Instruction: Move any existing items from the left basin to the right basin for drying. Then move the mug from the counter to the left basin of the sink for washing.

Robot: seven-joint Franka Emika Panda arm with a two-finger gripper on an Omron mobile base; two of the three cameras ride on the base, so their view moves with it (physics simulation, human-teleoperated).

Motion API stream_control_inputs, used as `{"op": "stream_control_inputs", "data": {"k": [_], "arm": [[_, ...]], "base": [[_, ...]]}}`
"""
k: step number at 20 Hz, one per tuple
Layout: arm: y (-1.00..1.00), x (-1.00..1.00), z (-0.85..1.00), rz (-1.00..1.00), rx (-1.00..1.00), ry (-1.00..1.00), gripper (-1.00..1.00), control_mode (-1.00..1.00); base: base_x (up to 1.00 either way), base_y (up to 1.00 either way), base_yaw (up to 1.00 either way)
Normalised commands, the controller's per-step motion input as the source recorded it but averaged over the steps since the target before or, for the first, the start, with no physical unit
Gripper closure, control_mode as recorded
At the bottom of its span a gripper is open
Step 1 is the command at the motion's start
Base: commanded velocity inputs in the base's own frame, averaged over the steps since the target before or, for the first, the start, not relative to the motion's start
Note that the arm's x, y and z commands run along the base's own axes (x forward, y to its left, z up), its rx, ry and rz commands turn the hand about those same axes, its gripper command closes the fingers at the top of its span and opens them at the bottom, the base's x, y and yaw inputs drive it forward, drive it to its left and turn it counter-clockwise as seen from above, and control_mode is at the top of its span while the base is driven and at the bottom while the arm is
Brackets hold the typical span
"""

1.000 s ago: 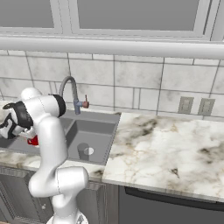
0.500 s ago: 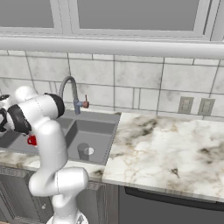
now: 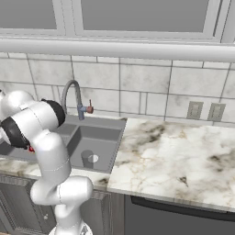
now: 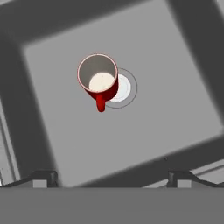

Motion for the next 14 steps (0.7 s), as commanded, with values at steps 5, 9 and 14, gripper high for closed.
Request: {"op": "stream_control_inputs", "data": {"k": [5,9,14], "arm": [[0.0,-0.44,0.44,-0.07,0.0,0.0,-1.0,-1.0],[0.0,-0.49,0.35,-0.05,0.0,0.0,-1.0,-1.0],[0.0,-0.56,0.21,-0.05,0.0,0.0,-1.0,-1.0]], "base": [[0.0,0.0,0.0],[0.0,0.0,0.0],[0.0,0.0,0.0]]}}
